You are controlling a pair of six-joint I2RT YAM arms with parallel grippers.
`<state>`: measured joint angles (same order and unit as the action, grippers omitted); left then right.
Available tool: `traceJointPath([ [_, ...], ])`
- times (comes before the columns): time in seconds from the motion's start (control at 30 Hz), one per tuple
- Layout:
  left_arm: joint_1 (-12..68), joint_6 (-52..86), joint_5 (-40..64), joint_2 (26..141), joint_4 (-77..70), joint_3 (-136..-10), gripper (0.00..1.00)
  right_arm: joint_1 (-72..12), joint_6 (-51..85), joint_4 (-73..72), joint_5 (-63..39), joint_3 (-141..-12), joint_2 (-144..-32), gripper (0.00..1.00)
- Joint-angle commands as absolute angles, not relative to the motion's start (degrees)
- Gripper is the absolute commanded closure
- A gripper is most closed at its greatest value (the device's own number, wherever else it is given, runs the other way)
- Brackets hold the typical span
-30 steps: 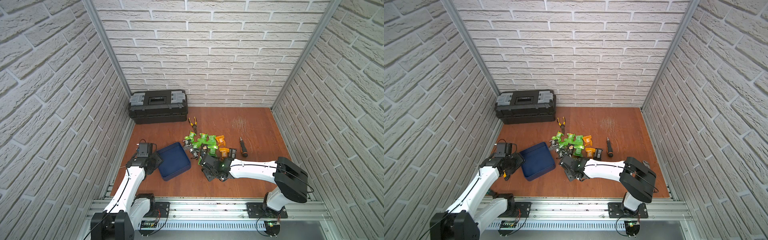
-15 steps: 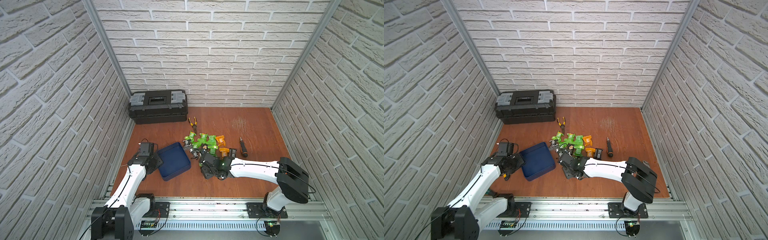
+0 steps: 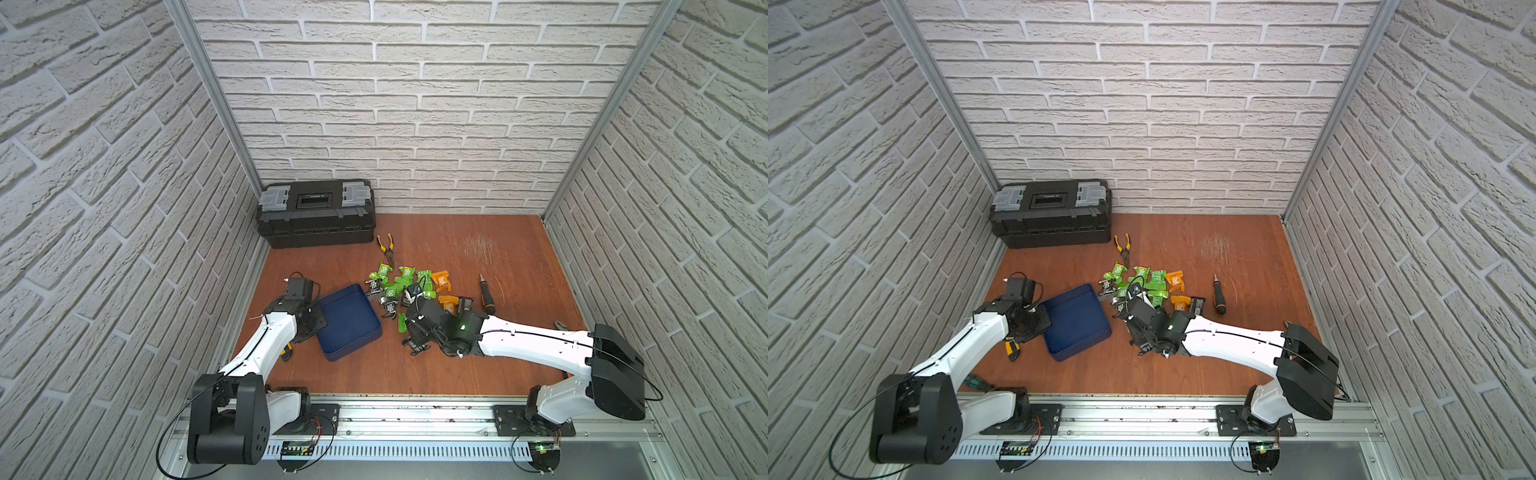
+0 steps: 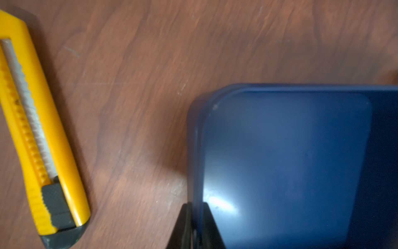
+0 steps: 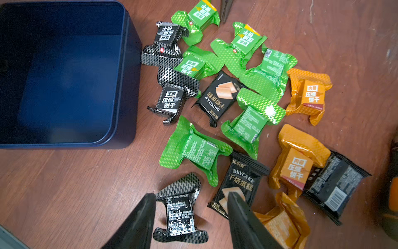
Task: Take the cookies out of the storage box
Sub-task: Pick up the storage box at the center of the board, then place the storage box at the center of the board.
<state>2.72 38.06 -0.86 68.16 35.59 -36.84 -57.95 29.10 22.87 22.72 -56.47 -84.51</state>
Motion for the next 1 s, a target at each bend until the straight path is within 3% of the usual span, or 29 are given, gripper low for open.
traceJointPath([
  [0.0,3.08,35.92,-2.16,68.25,34.01,-38.79,0.93,-57.77,29.00,21.88,25.88,-56.17,-82.94,0.42],
  [0.23,4.35,31.01,-6.86,65.26,35.93,-40.58,1.00,-57.44,30.60,21.91,27.58,-55.57,-82.16,0.42],
  [0.63,19.77,24.01,-29.25,55.24,34.32,-40.43,1.00,-55.45,33.64,21.47,28.94,-53.35,-80.03,0.43],
  [0.83,19.75,24.48,-27.36,59.23,35.26,-41.62,1.00,-54.91,34.36,21.65,29.10,-52.99,-79.60,0.43],
  [0.97,13.00,27.51,-12.51,65.05,37.96,-44.09,1.00,-53.64,35.15,23.96,27.82,-54.33,-80.19,0.44],
])
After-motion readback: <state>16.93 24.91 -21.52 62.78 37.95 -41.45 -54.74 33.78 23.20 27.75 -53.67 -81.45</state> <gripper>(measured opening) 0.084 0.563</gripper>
